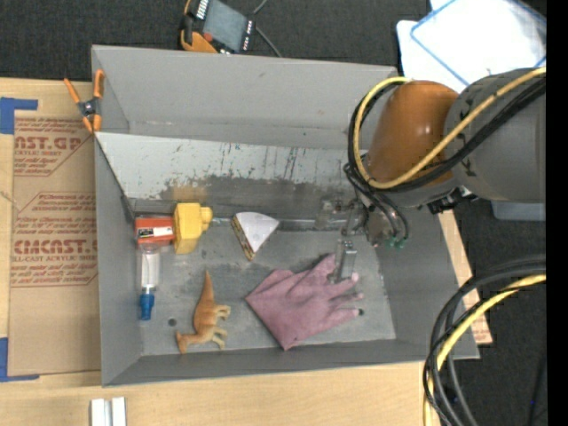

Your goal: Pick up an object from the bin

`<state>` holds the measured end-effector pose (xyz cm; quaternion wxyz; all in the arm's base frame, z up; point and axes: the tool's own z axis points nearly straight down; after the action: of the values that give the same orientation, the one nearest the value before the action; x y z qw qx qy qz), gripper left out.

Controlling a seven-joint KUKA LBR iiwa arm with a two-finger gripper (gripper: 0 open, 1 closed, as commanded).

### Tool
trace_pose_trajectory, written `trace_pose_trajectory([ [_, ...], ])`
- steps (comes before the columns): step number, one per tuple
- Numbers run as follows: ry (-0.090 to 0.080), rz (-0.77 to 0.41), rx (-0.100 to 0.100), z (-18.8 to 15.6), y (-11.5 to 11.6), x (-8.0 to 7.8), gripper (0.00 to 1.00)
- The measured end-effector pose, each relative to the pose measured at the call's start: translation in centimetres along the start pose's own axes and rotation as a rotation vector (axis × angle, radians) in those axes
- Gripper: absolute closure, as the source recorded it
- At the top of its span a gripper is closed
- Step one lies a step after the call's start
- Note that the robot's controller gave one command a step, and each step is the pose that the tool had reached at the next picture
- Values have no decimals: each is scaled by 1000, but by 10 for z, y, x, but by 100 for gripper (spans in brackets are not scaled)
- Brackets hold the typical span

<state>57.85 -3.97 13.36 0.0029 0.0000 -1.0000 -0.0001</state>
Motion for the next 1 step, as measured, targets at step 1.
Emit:
trace_pose_trajectory([
  [1, -7, -1, 1, -4, 0, -2, 0],
])
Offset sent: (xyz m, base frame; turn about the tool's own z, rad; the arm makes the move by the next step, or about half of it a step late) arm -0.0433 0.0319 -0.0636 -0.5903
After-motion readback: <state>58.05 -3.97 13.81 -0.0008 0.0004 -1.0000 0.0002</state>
